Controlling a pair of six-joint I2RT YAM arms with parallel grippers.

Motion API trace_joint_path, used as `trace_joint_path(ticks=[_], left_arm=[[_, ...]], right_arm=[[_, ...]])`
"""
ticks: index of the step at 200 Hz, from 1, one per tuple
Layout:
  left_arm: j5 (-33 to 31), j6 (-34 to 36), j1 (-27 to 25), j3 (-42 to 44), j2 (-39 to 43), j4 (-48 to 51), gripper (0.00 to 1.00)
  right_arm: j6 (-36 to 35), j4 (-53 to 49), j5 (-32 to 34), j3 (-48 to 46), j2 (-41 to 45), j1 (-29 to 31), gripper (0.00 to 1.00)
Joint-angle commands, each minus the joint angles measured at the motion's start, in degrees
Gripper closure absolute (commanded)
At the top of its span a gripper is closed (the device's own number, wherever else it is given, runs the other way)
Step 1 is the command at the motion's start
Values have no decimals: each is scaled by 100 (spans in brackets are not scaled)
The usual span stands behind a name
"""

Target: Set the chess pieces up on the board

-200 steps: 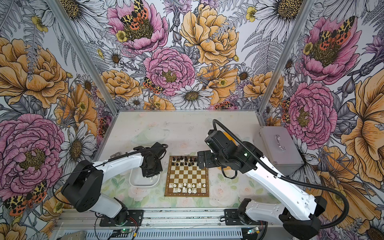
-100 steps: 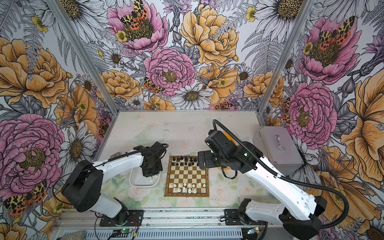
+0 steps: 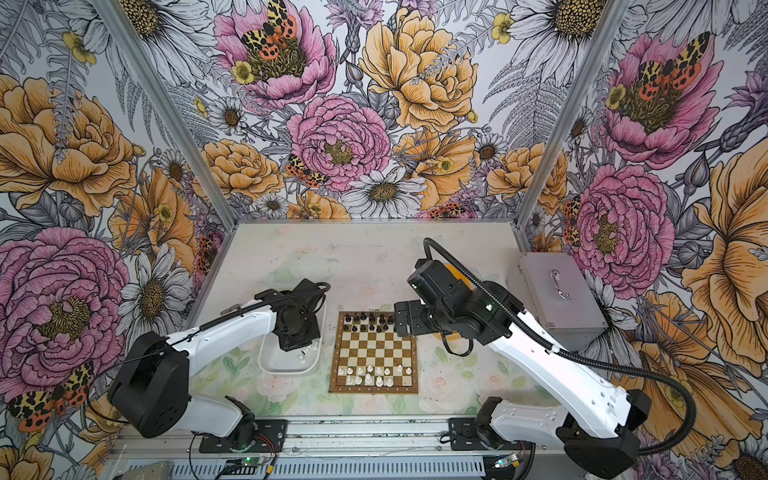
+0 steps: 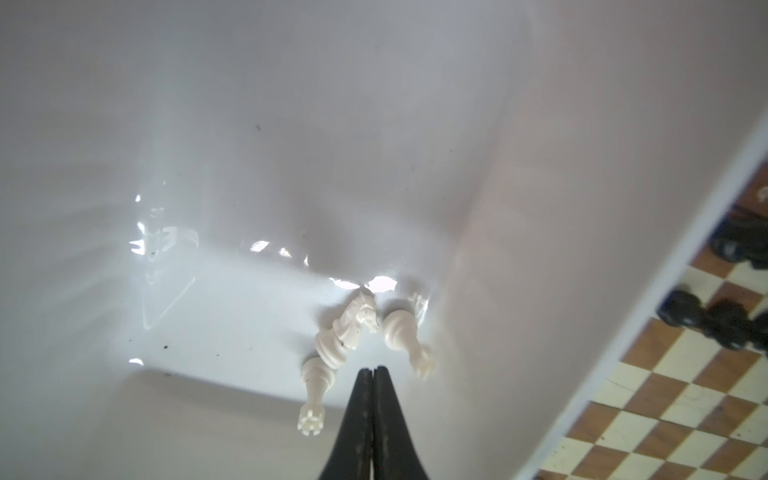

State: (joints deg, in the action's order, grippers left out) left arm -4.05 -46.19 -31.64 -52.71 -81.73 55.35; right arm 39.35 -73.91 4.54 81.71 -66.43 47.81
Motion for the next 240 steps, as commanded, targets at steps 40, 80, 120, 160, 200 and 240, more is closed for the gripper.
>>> trace_joint_path(ticks=[40,80,120,160,200,240], left_arm=[[-122,269,140,-294,272,335,88],[-304,259,171,-258,193,319,76],[-237,283,278,12,-24,13,71],[-224,252,297,60,-236,-203,72],[-189,562,325,-289,-695,-254,72],[-127,970,384,-325,-859,-260,71]], right_arm=[[-147,-18,100,196,-52,35,0],[-138,-25,78,191,-29,35,0],[-113,-36,112,214,-71,35,0],[-73,-27,130,216,-154,35,0],[-69,-27,136,319,-301,35,0],[39,-32,168,296,-269,35,0]])
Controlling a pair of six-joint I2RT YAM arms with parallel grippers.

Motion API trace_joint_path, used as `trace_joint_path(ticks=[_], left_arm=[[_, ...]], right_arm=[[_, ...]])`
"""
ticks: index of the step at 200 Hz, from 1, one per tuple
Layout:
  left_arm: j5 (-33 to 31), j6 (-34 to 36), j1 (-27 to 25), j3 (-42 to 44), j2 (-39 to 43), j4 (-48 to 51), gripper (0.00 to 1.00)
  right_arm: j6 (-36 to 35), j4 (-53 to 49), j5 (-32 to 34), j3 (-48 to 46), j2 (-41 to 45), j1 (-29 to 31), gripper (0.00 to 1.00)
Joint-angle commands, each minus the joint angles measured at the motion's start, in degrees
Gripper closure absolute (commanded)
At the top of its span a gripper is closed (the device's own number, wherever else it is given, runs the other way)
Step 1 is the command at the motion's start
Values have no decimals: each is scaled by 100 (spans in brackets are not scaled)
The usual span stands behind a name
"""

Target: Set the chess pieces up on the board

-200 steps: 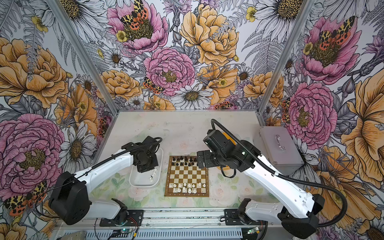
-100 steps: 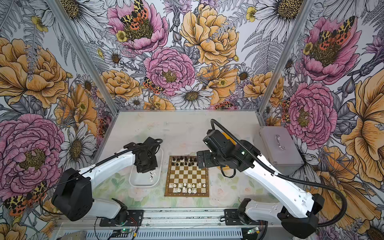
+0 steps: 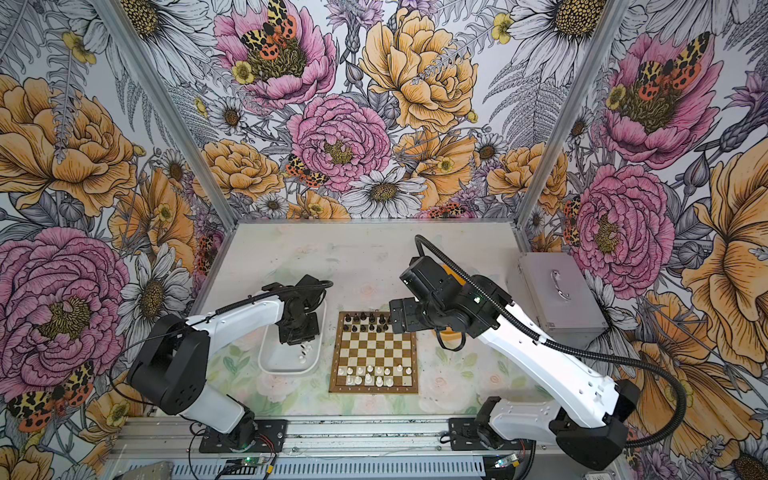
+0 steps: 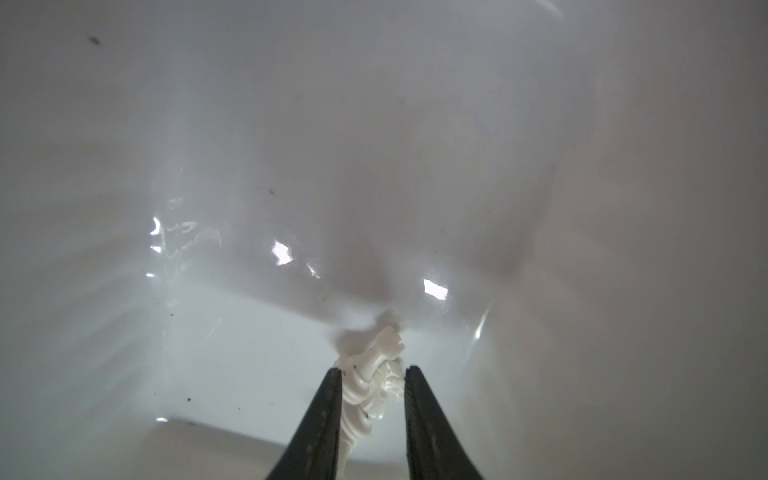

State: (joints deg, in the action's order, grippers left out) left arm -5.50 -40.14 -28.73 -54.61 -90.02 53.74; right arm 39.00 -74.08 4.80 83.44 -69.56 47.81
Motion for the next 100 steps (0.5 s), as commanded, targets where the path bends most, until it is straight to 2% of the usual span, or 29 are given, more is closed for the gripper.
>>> trace_joint_path(ticks=[1,100], left_arm=[[16,374,99,-136,-36,-99,71],[286,955,245,-268,-429,-202,73]], right_arm=[[73,-12,139,122,45,35,0],[314,-1,313,24,171,80,0]])
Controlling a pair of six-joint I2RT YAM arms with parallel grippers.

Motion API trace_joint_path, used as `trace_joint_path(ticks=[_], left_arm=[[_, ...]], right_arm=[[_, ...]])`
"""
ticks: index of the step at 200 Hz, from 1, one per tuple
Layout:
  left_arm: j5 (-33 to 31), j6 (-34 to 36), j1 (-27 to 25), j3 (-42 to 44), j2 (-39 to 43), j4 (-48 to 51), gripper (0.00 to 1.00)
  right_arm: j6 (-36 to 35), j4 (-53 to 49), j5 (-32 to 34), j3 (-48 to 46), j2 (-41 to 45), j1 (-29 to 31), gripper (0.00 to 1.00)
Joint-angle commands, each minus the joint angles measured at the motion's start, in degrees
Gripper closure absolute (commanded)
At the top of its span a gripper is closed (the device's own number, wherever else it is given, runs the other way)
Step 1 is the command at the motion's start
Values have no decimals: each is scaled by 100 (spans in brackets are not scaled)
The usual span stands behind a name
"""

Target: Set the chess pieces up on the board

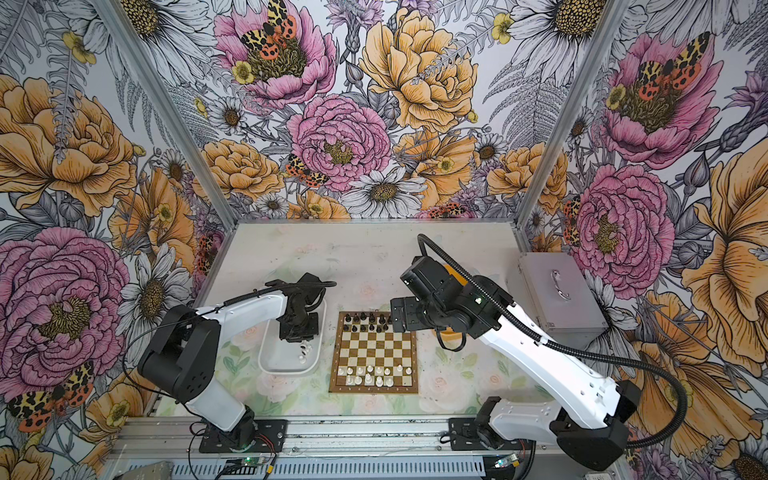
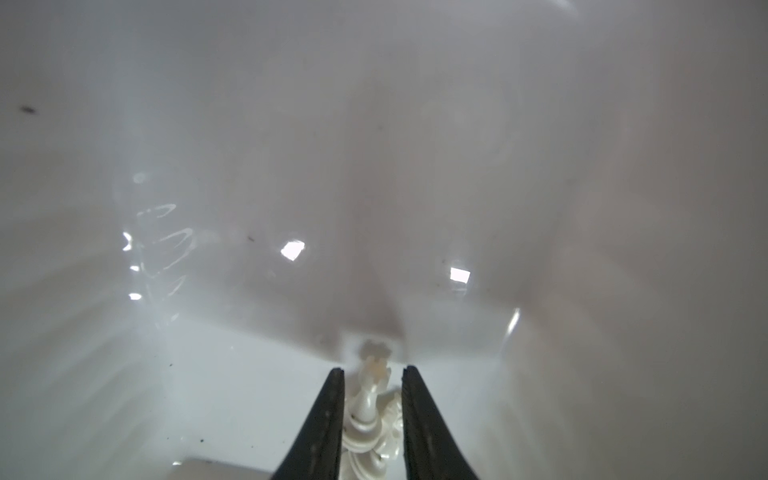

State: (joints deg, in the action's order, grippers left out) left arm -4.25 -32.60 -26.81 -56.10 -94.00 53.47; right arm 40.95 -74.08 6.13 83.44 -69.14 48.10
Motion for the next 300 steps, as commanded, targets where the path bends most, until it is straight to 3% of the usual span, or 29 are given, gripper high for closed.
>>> trace_joint_path(ticks=[1,102,166,202,249,300], left_arm=[[161,201,53,-125,-31,-177,73],[258,250,204,-13,-233,-259,75],[262,246,263,15,-194,-270,90],[315,215,264,70,-68,-259,91],[138,33,272,72,452,-180,95],[-669,-324,221,403,1709,-291,96]], right_arm=[[126,-1,183,24,130,51,0],[170,-8,236,85,98,99,0],[174,-12,240,146,69,121,0],[159,-15,242,167,64,134,0],[135,-10,225,173,68,139,0],[125,-10,223,113,111,173,0]])
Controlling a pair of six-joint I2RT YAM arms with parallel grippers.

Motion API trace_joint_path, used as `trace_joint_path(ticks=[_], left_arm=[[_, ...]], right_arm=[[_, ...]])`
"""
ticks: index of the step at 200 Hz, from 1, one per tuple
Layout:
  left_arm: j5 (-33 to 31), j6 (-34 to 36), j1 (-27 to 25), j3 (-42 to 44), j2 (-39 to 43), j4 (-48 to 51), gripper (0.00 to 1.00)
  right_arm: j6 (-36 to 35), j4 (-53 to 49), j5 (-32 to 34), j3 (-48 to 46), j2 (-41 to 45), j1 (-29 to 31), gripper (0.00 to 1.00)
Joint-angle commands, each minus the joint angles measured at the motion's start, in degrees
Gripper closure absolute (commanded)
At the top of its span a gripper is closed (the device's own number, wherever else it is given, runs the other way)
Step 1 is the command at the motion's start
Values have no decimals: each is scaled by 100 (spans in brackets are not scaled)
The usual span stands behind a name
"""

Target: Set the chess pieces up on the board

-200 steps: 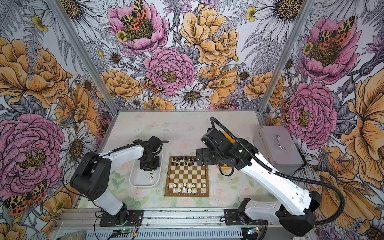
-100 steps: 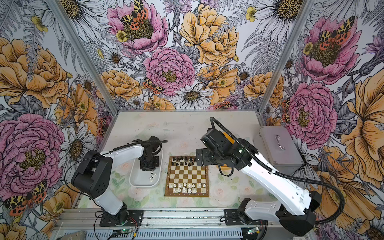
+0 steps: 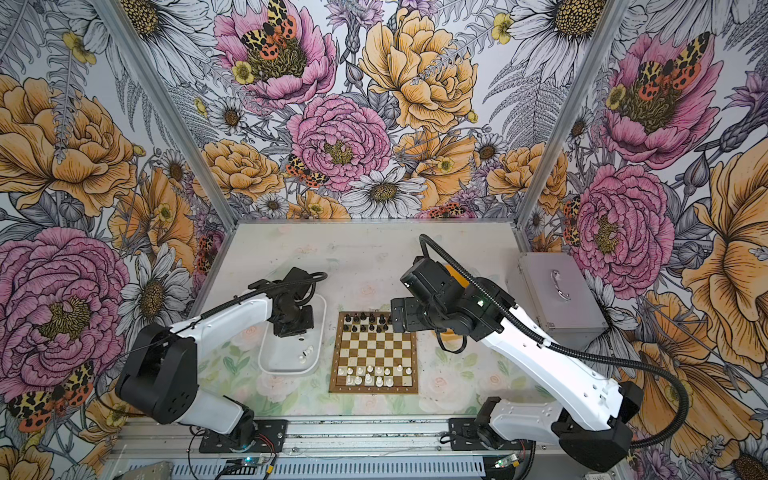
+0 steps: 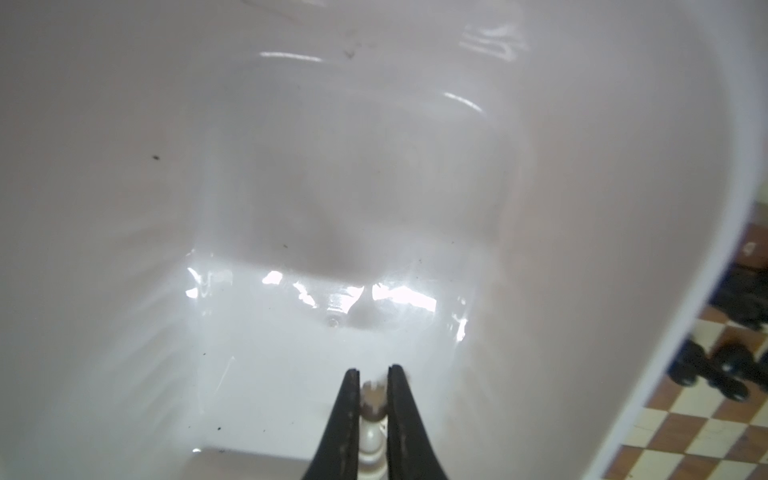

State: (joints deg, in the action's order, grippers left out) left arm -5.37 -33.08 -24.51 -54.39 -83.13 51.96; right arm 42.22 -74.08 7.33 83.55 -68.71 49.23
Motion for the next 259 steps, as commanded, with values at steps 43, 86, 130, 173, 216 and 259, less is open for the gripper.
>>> trace_joint_path(ticks=[43,86,130,173,216,259], left_arm=[[-988,-867,-353,827,1902,-375,94],[-2309,-1813,-1627,1338,2880,-455,94],[-4080,-2668,-2813,2042,3721,-469,93],[-4715,-2961,-2961,2624,3339,-1469,93],[-4995,-3212,-3247,2586,2627,-1981,95],[-5262,-3205,-3301,3045,2496,-2877,92]], right_arm=[[-78,-15,78,74,94,86,0],[-189,5,31,-21,180,113,0],[-289,31,1,-158,396,131,0],[-326,18,-42,-273,613,130,0],[-269,-62,-19,-359,838,130,0],[-229,-141,-6,-454,981,132,0]])
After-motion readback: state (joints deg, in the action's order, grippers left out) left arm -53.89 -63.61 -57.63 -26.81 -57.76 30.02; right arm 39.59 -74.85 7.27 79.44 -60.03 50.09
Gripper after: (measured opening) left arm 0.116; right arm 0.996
